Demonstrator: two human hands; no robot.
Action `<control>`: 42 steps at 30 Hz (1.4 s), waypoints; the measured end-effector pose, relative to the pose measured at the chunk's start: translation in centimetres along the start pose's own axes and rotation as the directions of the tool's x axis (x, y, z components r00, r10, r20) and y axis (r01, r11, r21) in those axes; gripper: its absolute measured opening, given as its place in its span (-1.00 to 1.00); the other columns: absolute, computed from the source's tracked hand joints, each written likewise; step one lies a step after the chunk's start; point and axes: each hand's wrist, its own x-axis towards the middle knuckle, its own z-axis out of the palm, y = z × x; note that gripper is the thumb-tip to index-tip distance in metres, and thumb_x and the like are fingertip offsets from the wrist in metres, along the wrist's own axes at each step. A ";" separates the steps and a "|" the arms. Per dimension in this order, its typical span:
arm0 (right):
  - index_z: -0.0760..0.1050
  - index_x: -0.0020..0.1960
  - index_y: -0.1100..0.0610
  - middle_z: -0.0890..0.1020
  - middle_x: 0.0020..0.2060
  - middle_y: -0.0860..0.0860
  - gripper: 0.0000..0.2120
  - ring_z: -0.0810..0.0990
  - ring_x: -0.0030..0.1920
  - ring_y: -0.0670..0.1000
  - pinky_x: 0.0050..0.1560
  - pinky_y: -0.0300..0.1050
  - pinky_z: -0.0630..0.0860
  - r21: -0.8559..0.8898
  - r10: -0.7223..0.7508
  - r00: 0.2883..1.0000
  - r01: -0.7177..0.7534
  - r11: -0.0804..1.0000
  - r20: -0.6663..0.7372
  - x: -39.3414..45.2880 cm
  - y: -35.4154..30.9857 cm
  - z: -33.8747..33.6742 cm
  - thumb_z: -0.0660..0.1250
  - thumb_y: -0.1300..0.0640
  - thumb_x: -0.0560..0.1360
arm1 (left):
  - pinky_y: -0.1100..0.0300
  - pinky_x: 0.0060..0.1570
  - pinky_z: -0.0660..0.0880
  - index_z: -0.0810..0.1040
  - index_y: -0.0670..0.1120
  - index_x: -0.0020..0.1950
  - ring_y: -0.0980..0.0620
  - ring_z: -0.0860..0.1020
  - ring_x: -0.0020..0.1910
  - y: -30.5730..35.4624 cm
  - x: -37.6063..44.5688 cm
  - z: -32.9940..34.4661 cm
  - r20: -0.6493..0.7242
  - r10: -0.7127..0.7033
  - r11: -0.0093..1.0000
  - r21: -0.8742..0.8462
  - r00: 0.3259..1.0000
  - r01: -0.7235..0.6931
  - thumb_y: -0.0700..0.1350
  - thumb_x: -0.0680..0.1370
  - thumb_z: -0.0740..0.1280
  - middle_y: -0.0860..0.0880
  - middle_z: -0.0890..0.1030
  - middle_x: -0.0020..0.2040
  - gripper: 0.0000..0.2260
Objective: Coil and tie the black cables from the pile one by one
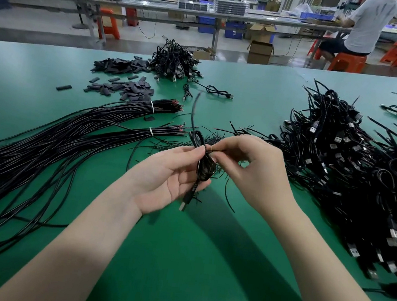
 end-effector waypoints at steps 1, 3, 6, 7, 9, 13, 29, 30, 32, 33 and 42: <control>0.61 -0.17 -0.05 0.61 -0.33 -0.22 -0.81 0.55 -0.28 -0.22 -0.17 -0.42 0.44 0.070 0.068 0.997 -0.069 0.995 0.026 0.1 0.0 -0.2 0.49 0.25 0.41 | 0.21 -0.33 0.61 0.59 -0.13 -0.01 0.11 0.63 -0.37 0.0 0.0 0.0 0.007 0.005 1.000 0.002 1.000 -0.005 -0.10 0.32 0.43 -0.05 0.67 -0.24 -0.73; 0.58 -0.21 -0.10 0.65 -0.35 -0.21 -0.76 0.57 -0.32 -0.23 -0.22 -0.41 0.44 0.201 0.158 0.984 -0.171 0.964 0.082 0.2 -0.2 -0.5 0.49 0.24 0.42 | 0.22 -0.34 0.61 0.60 -0.11 -0.03 0.12 0.62 -0.39 0.0 -0.1 0.0 0.016 0.012 1.000 0.000 1.000 -0.012 -0.10 0.32 0.42 -0.05 0.67 -0.26 -0.75; 0.61 -0.20 -0.06 0.67 -0.32 -0.17 -0.82 0.55 -0.36 -0.23 -0.27 -0.39 0.45 0.244 0.198 0.972 -0.223 0.944 0.123 0.4 -0.5 -0.7 0.50 0.21 0.41 | 0.23 -0.36 0.61 0.67 -0.06 -0.17 0.11 0.61 -0.42 0.1 -0.2 -0.1 0.022 0.022 1.000 0.005 1.000 -0.022 -0.10 0.30 0.44 -0.05 0.67 -0.28 -0.86; 0.61 -0.21 -0.06 0.67 -0.33 -0.17 -0.83 0.54 -0.37 -0.24 -0.28 -0.40 0.43 0.233 0.202 0.971 -0.226 0.946 0.126 0.4 -0.6 -0.7 0.50 0.20 0.41 | 0.23 -0.36 0.60 0.68 -0.06 -0.19 0.11 0.61 -0.42 0.1 -0.3 0.0 0.020 0.028 1.000 0.007 0.999 -0.028 -0.11 0.29 0.45 -0.04 0.66 -0.28 -0.87; 0.60 -0.22 -0.06 0.64 -0.37 -0.20 -0.82 0.53 -0.38 -0.24 -0.29 -0.41 0.41 0.219 0.202 0.972 -0.225 0.949 0.121 0.4 -0.8 -0.8 0.50 0.20 0.41 | 0.23 -0.37 0.60 0.65 -0.07 -0.15 0.12 0.60 -0.43 0.0 -0.3 0.1 0.005 0.043 0.999 0.028 0.999 -0.044 -0.10 0.29 0.45 -0.03 0.65 -0.30 -0.84; 0.61 -0.19 -0.03 0.65 -0.26 -0.15 -0.91 0.59 -0.20 -0.17 -0.15 -0.31 0.49 0.059 0.155 0.982 -0.162 0.985 0.105 0.3 -1.1 -1.0 0.48 0.13 0.43 | 0.25 -0.36 0.58 0.69 -0.03 -0.25 0.12 0.60 -0.40 0.1 -0.2 0.2 -0.021 0.110 0.979 0.177 0.994 -0.104 -0.08 0.31 0.45 -0.02 0.66 -0.30 -0.93; 0.66 -0.23 0.05 0.65 -0.37 -0.08 -0.78 0.58 -0.29 -0.15 -0.28 -0.23 0.50 0.307 0.459 0.832 -0.545 0.781 0.310 0.7 -2.6 -2.1 0.37 -0.04 0.49 | 0.38 -0.29 0.46 0.66 -0.02 -0.14 0.17 0.58 -0.31 0.2 -0.7 0.8 -0.038 0.575 0.693 0.553 0.817 -0.462 -0.16 0.41 0.51 0.07 0.69 -0.26 -0.91; 0.65 -0.29 0.05 0.65 -0.37 -0.07 -0.75 0.58 -0.30 -0.14 -0.30 -0.24 0.49 0.315 0.485 0.820 -0.567 0.761 0.304 0.7 -2.6 -2.1 0.38 -0.07 0.48 | 0.38 -0.24 0.49 0.67 -0.02 -0.12 0.19 0.61 -0.28 0.1 -0.7 0.8 -0.014 0.594 0.655 0.589 0.804 -0.473 -0.19 0.43 0.50 0.08 0.70 -0.24 -0.90; 0.62 -0.34 0.07 0.64 -0.40 -0.06 -0.74 0.57 -0.35 -0.13 -0.35 -0.28 0.48 0.345 0.541 0.781 -0.623 0.702 0.310 0.6 -2.4 -2.0 0.44 -0.09 0.41 | 0.38 -0.19 0.51 0.67 0.01 -0.12 0.20 0.63 -0.25 0.0 -0.7 1.1 0.014 0.608 0.619 0.618 0.794 -0.485 -0.22 0.43 0.50 0.10 0.71 -0.22 -0.86; 0.61 -0.33 0.09 0.63 -0.41 -0.07 -0.74 0.57 -0.37 -0.14 -0.37 -0.30 0.48 0.366 0.565 0.751 -0.660 0.656 0.341 0.6 -2.4 -1.9 0.46 -0.10 0.35 | 0.40 -0.20 0.50 0.67 0.01 -0.12 0.22 0.63 -0.26 0.0 -0.7 1.1 0.023 0.612 0.607 0.627 0.790 -0.488 -0.23 0.42 0.51 0.11 0.71 -0.23 -0.85; 0.68 -0.34 0.06 0.64 -0.36 -0.04 -0.71 0.57 -0.40 -0.15 -0.41 -0.35 0.47 0.448 0.592 0.625 -0.780 0.437 0.509 0.2 -1.8 -1.4 0.50 -0.10 0.03 | 0.47 -0.22 0.47 0.67 0.02 -0.19 0.28 0.61 -0.29 0.0 -0.8 0.8 0.099 0.608 0.539 0.678 0.788 -0.500 -0.32 0.40 0.51 0.16 0.68 -0.30 -0.78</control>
